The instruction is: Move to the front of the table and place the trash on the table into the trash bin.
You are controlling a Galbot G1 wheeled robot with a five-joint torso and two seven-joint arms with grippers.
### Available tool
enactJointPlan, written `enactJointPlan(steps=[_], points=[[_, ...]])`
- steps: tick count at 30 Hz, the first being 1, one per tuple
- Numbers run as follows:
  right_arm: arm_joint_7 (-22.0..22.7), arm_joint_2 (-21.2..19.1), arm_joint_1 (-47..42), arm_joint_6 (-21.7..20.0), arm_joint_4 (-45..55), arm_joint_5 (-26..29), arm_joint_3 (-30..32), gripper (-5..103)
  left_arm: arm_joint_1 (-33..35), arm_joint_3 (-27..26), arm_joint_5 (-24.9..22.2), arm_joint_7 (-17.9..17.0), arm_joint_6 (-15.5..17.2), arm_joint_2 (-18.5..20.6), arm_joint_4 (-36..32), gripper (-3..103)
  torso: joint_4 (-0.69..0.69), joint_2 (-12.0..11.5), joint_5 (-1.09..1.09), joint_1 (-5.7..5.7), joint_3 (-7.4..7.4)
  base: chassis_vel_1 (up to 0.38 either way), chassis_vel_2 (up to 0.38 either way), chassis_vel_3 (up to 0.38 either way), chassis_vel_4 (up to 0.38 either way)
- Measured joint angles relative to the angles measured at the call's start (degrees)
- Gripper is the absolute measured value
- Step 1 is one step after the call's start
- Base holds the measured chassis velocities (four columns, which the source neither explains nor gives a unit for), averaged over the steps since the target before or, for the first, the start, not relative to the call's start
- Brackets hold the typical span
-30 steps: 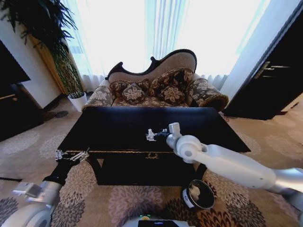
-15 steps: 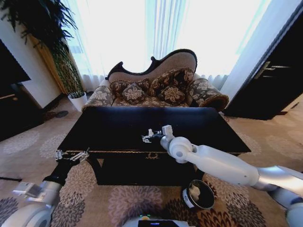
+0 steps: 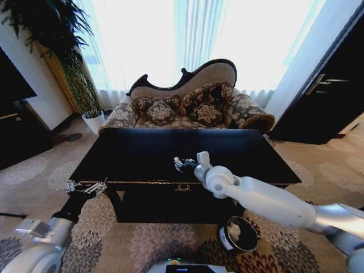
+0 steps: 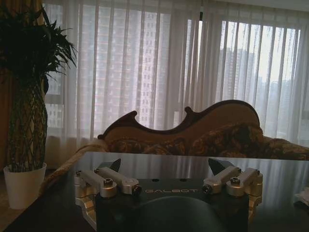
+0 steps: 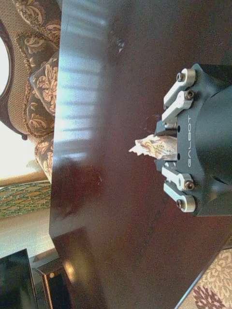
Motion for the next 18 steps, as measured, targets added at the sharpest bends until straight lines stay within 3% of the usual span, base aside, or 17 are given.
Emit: enactJointPlan(steps=[4, 6, 18], points=[[-0.33, -0.71, -2.3, 0.0, 1.0, 0.15, 2.5, 8, 0.0, 0.0, 0.0, 0.0, 0.0, 0.0, 0.0, 100, 0.02, 0.0, 0.0, 0.0, 0.0, 0.0, 0.0, 0.0, 0.0], [-0.37, -1.06, -2.96, 0.0, 1.37, 0.18, 2.98, 3, 0.0, 0.0, 0.0, 0.0, 0.0, 0.0, 0.0, 100, 0.02, 0.0, 0.0, 0.0, 0.0, 0.0, 0.0, 0.0, 0.0], [-0.29, -4.19, -6.73, 0.04, 4.25, 1.52, 7.96, 0, 0.0, 0.0, 0.0, 0.0, 0.0, 0.0, 0.0, 100, 0.01, 0.0, 0.0, 0.0, 0.0, 0.0, 0.0, 0.0, 0.0]])
